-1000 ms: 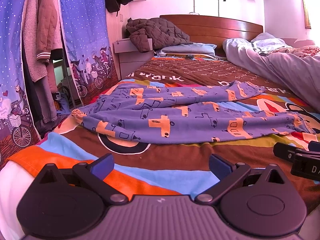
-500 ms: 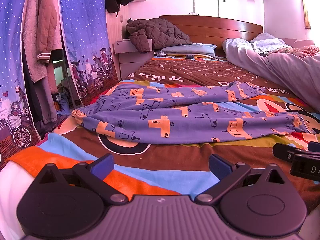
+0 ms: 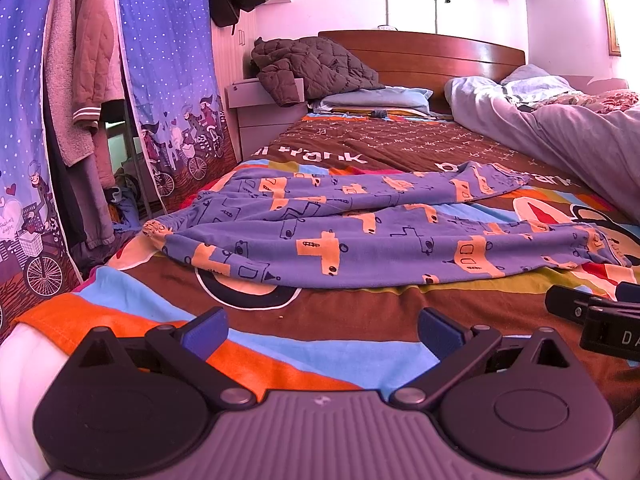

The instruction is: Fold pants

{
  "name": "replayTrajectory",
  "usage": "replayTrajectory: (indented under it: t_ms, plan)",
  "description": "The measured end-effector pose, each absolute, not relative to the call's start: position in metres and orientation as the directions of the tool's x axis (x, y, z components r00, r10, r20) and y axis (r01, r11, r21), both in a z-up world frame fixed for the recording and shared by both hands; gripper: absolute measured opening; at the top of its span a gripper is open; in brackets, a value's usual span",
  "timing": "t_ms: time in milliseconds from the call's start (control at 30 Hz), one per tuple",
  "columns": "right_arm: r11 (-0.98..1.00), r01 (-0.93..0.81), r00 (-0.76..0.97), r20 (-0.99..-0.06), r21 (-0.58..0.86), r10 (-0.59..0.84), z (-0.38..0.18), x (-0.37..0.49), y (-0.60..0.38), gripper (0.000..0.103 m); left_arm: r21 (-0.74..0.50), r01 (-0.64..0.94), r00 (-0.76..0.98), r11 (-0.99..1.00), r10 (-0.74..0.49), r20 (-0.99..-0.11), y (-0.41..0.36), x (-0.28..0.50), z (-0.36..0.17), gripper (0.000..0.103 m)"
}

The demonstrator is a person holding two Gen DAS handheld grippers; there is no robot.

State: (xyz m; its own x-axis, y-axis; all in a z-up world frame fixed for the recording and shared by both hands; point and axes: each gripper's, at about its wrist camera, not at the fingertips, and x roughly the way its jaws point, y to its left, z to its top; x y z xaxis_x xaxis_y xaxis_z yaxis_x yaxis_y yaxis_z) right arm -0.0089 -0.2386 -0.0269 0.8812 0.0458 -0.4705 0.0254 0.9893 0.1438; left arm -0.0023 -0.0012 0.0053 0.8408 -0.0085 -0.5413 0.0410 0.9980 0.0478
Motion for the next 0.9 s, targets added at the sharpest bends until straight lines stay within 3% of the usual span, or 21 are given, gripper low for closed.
replayTrajectory:
  t_ms: [900]
  plan:
    - [0.984,0.050,0.860,-0.509,0.168,0.043,-0.0225,-0.0078,-0.2462,0.102,0.021,0.043,0.826,0.999,-0.023,-0.563,0.0030,0.0041,0.0020,0.103]
